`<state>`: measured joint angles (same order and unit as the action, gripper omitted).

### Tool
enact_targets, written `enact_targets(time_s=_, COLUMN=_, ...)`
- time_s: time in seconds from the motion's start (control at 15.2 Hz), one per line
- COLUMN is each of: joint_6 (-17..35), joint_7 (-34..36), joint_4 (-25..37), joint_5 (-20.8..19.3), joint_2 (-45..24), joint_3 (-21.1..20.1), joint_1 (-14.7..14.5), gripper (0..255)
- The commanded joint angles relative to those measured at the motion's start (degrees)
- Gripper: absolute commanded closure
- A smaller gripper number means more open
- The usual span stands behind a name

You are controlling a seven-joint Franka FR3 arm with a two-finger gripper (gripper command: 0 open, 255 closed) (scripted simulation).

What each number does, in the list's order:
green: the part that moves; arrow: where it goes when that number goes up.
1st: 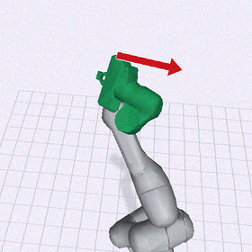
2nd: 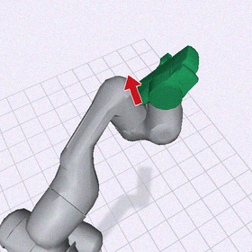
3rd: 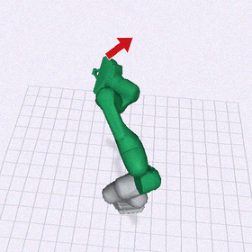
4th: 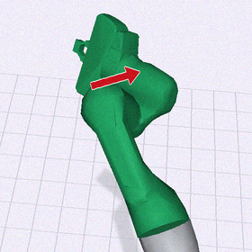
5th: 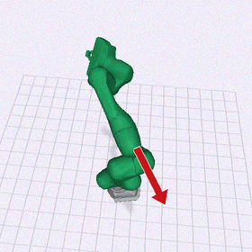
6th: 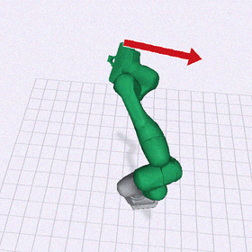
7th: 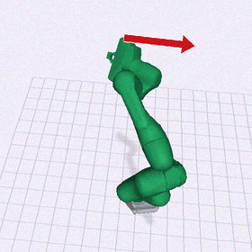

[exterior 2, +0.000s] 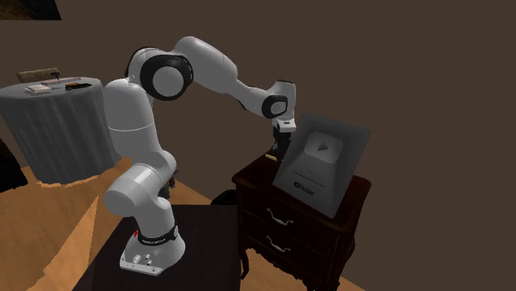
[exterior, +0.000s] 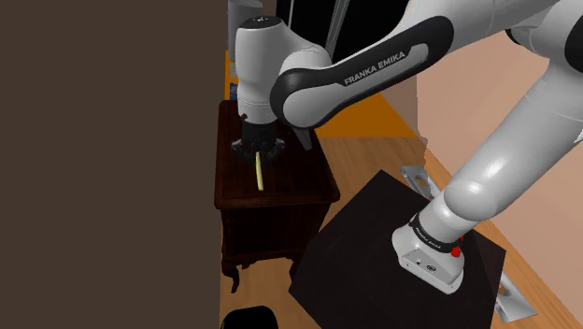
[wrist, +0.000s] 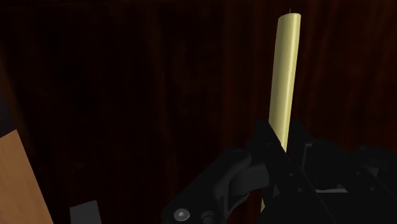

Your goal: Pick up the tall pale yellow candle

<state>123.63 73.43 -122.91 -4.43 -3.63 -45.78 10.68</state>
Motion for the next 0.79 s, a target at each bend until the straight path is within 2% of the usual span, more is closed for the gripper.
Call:
enact_targets(time_s=0.0, joint_6=-1.36, joint_7=0.06, joint_4=-0.31, joint_5=-0.06, joint_2=-0.19, joint_3=0.06, joint_1=0.02, gripper=255)
enact_targets(time_s=0.26, joint_6=-1.6, joint_7=0.63, joint_4=0.45, joint_5=-0.74, joint_2=-0.98, joint_3=0.04, joint_1=-0.17, gripper=255)
enact_targets(time_s=0.73, joint_6=-5.64, joint_7=-2.04, joint_4=2.02, joint_5=2.44, joint_2=2.71, joint_3=0.09, joint_1=0.54, gripper=255)
